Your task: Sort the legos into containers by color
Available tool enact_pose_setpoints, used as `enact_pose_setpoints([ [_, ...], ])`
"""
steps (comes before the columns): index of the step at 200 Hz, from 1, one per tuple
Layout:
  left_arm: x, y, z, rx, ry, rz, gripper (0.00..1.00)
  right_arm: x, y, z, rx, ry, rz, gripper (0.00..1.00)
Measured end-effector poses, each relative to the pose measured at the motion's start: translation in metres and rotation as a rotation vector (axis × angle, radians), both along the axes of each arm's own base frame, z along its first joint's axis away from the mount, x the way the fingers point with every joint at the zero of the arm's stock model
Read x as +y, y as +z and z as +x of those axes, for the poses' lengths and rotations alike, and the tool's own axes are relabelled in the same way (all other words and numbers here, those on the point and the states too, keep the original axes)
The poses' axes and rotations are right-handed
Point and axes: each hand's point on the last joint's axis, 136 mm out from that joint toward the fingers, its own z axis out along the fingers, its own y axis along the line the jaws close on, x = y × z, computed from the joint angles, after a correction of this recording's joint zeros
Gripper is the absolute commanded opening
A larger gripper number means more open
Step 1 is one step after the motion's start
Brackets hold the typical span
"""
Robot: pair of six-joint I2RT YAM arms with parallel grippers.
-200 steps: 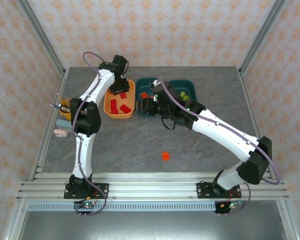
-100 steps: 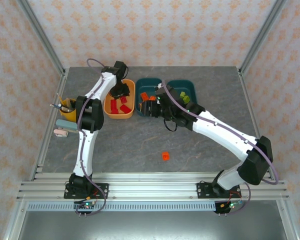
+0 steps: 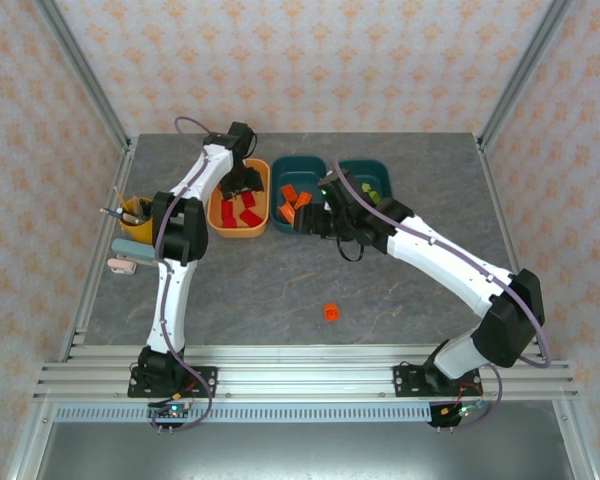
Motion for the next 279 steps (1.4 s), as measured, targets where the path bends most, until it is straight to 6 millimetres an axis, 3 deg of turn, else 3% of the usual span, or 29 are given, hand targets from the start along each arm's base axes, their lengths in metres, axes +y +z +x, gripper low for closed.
enact_pose_setpoints([
  [17, -0.008, 0.032, -0.009, -0.049, -0.018, -0.002, 0.82, -0.011, -0.013, -0.021, 0.035, 0.027, -0.060, 0.69],
  [38, -0.026, 0.092, -0.040, -0.137, -0.065, -0.038, 0.84, -0.024, -0.031, -0.052, 0.087, 0.079, -0.164, 0.69],
  [60, -0.046, 0.151, -0.100, -0.241, -0.127, -0.115, 0.86, -0.032, -0.056, -0.080, 0.157, 0.133, -0.256, 0.70],
  [74, -0.050, 0.165, -0.144, -0.269, -0.147, -0.160, 0.89, -0.040, -0.072, -0.092, 0.202, 0.145, -0.298, 0.71],
  [89, -0.047, 0.159, -0.191, -0.262, -0.149, -0.196, 0.92, -0.048, -0.089, -0.100, 0.255, 0.150, -0.341, 0.72],
  [109, -0.049, 0.133, -0.248, -0.212, -0.156, -0.243, 0.92, -0.049, -0.110, -0.106, 0.328, 0.161, -0.386, 0.72],
  [122, -0.053, 0.115, -0.278, -0.181, -0.166, -0.276, 0.93, -0.047, -0.125, -0.108, 0.374, 0.168, -0.411, 0.71],
  [134, -0.053, 0.102, -0.304, -0.162, -0.175, -0.299, 1.00, -0.045, -0.139, -0.110, 0.412, 0.174, -0.428, 0.70],
  [151, -0.047, 0.091, -0.329, -0.157, -0.150, -0.334, 1.00, -0.043, -0.154, -0.112, 0.445, 0.175, -0.432, 0.69],
  [209, -0.033, 0.087, -0.368, -0.248, -0.061, -0.471, 1.00, -0.041, -0.181, -0.125, 0.533, 0.165, -0.433, 0.58],
  [279, -0.031, 0.085, -0.373, -0.249, -0.028, -0.498, 0.99, -0.040, -0.193, -0.127, 0.560, 0.136, -0.464, 0.31],
])
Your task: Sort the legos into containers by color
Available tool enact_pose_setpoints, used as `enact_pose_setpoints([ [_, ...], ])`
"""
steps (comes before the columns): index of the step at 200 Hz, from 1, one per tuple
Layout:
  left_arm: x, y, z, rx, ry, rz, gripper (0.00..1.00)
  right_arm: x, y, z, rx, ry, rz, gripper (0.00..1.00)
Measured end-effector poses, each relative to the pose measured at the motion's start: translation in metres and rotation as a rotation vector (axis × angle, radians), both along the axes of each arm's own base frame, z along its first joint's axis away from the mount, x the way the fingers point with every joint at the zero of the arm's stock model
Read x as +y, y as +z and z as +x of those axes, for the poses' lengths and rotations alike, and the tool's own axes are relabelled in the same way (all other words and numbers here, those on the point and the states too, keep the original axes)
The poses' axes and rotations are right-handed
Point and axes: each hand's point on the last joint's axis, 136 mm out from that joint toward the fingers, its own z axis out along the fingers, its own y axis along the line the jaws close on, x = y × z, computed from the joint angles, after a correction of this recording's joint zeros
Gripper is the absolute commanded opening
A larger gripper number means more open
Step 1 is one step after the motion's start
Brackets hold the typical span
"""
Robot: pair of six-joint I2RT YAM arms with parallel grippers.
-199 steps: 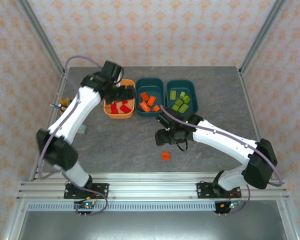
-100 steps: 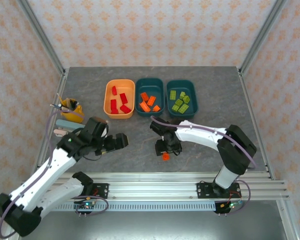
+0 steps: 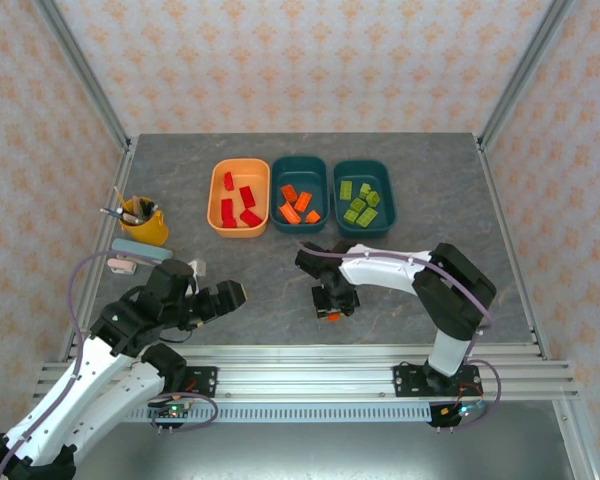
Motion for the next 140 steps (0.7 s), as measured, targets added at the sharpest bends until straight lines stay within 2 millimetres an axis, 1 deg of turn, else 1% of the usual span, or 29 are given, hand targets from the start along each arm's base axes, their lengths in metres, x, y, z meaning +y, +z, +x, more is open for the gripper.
enact_pose_setpoints([
  [33, 0.000, 0.001, 0.000, 0.001, 0.006, -0.006, 0.99, 0.001, 0.005, 0.006, -0.023, -0.011, -0.009, 0.26],
  [45, -0.001, 0.003, 0.001, 0.001, 0.011, -0.010, 0.99, 0.004, 0.017, 0.014, -0.057, -0.011, -0.009, 0.26],
  [55, -0.002, 0.009, 0.004, -0.002, 0.015, -0.015, 0.99, 0.012, 0.035, 0.027, -0.103, -0.009, 0.003, 0.26],
  [69, -0.005, 0.019, 0.011, -0.006, 0.019, -0.016, 1.00, 0.031, 0.070, 0.054, -0.194, -0.007, 0.055, 0.25],
  [80, -0.010, 0.027, 0.020, -0.011, 0.024, -0.019, 1.00, 0.046, 0.103, 0.080, -0.274, -0.014, 0.115, 0.25],
  [93, -0.018, 0.035, 0.036, -0.018, 0.027, -0.024, 1.00, 0.060, 0.140, 0.114, -0.365, -0.034, 0.178, 0.25],
  [103, -0.024, 0.040, 0.050, -0.023, 0.033, -0.030, 1.00, 0.065, 0.160, 0.139, -0.421, -0.054, 0.208, 0.25],
  [113, -0.028, 0.044, 0.064, -0.021, 0.043, -0.037, 1.00, 0.068, 0.172, 0.165, -0.458, -0.077, 0.219, 0.25],
  [122, -0.030, 0.047, 0.080, -0.022, 0.063, -0.045, 1.00, 0.071, 0.177, 0.188, -0.489, -0.092, 0.219, 0.25],
  [140, -0.026, 0.056, 0.112, -0.038, 0.119, -0.060, 1.00, 0.075, 0.170, 0.232, -0.522, -0.123, 0.201, 0.25],
])
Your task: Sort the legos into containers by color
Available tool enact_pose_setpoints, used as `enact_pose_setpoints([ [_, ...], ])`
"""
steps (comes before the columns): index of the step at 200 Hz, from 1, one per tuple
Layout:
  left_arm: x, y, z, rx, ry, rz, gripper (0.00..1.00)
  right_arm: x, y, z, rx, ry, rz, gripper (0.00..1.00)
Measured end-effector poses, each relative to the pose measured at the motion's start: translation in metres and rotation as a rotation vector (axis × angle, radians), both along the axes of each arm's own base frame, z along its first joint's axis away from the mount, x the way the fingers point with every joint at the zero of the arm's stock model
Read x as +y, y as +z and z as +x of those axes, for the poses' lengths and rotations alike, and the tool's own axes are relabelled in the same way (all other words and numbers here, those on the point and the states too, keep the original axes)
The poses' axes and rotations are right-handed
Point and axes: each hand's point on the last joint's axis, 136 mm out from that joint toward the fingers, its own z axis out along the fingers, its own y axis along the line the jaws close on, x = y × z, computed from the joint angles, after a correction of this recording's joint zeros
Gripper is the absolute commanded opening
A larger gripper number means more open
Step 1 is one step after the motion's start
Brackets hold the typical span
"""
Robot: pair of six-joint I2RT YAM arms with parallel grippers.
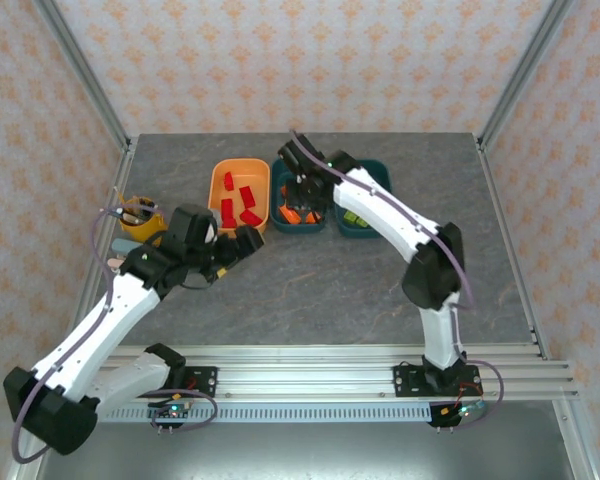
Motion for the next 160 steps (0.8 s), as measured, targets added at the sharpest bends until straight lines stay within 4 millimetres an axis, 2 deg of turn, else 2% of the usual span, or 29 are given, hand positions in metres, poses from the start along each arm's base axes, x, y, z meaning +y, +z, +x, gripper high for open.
enact_pose_setpoints([
  [38, 0.013, 0.036, 0.060, -0.075, 0.062, 0.013, 0.99, 0.007, -0.044, 0.075, -0.025, -0.049, -0.032, 0.25],
  [61, 0.021, 0.047, 0.083, -0.109, 0.089, 0.040, 0.99, 0.005, -0.068, 0.105, -0.043, -0.066, -0.033, 0.25],
  [111, 0.028, 0.032, 0.111, -0.078, 0.126, 0.083, 0.99, -0.006, -0.104, 0.139, -0.069, -0.076, -0.039, 0.27],
  [132, 0.027, 0.023, 0.116, -0.059, 0.127, 0.092, 0.99, -0.008, -0.121, 0.147, -0.066, -0.078, -0.046, 0.30],
  [160, 0.027, 0.022, 0.116, -0.056, 0.126, 0.093, 0.99, -0.006, -0.138, 0.153, -0.066, -0.076, -0.050, 0.31],
])
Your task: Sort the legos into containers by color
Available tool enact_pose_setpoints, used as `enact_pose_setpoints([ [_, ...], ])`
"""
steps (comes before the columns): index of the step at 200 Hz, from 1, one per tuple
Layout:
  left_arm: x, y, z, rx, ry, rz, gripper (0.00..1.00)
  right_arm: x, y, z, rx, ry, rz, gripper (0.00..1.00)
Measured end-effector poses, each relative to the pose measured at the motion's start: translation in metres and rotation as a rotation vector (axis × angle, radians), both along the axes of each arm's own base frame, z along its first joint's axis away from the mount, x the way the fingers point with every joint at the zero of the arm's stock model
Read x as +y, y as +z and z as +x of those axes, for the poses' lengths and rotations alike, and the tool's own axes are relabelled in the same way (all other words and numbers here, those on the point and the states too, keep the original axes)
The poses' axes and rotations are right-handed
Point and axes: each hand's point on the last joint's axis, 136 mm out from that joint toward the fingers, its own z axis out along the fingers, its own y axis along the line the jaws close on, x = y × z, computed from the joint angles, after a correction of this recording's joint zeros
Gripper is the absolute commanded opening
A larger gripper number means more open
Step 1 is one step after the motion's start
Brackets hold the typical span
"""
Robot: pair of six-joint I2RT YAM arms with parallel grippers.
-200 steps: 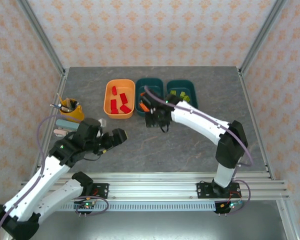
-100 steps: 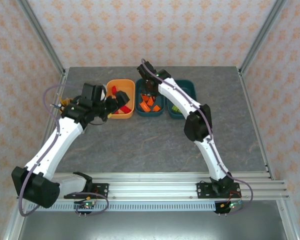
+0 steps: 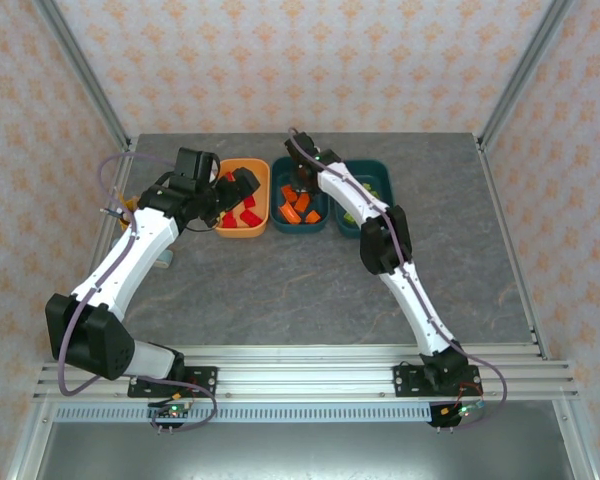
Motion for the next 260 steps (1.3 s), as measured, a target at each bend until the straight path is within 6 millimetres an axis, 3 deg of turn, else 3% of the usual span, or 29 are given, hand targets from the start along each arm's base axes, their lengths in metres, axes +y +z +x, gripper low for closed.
enact_pose_setpoints([
  [39, 0.000, -0.001, 0.001, 0.001, -0.001, 0.000, 0.99, 0.005, 0.002, 0.005, -0.018, -0.004, 0.028, 0.54],
  [97, -0.001, -0.002, 0.000, -0.004, -0.025, 0.019, 0.99, 0.009, 0.010, 0.005, -0.026, 0.015, 0.041, 0.58],
  [118, 0.002, -0.001, -0.007, -0.003, -0.035, 0.042, 1.00, 0.005, 0.035, -0.003, -0.041, 0.030, 0.040, 0.59],
  [142, 0.008, 0.005, -0.028, -0.035, -0.047, 0.071, 1.00, -0.009, 0.098, -0.034, -0.094, 0.044, 0.050, 0.65],
  [148, 0.009, 0.007, -0.037, -0.043, -0.053, 0.076, 1.00, -0.015, 0.118, -0.046, -0.117, 0.044, 0.055, 0.69],
  [153, 0.012, 0.009, -0.045, -0.054, -0.056, 0.086, 1.00, -0.020, 0.134, -0.057, -0.138, 0.037, 0.063, 0.95],
  [156, 0.013, 0.009, -0.049, -0.058, -0.055, 0.091, 1.00, -0.022, 0.142, -0.063, -0.154, 0.047, 0.065, 1.00],
  [172, 0.023, 0.012, -0.072, -0.082, -0.059, 0.123, 1.00, -0.043, 0.193, -0.104, -0.248, 0.031, 0.104, 0.99],
  [193, 0.040, 0.013, -0.098, -0.102, -0.044, 0.195, 1.00, -0.079, 0.226, -0.159, -0.332, 0.011, 0.141, 0.99],
  [215, 0.059, 0.011, -0.120, -0.117, -0.025, 0.277, 1.00, -0.119, 0.221, -0.200, -0.349, -0.027, 0.119, 1.00],
  [238, 0.080, 0.005, -0.137, -0.111, 0.011, 0.372, 1.00, -0.167, 0.189, -0.228, -0.315, -0.144, 0.006, 1.00],
  [260, 0.109, -0.005, -0.146, -0.064, 0.103, 0.498, 1.00, -0.218, 0.160, -0.241, -0.305, -0.257, -0.101, 1.00],
])
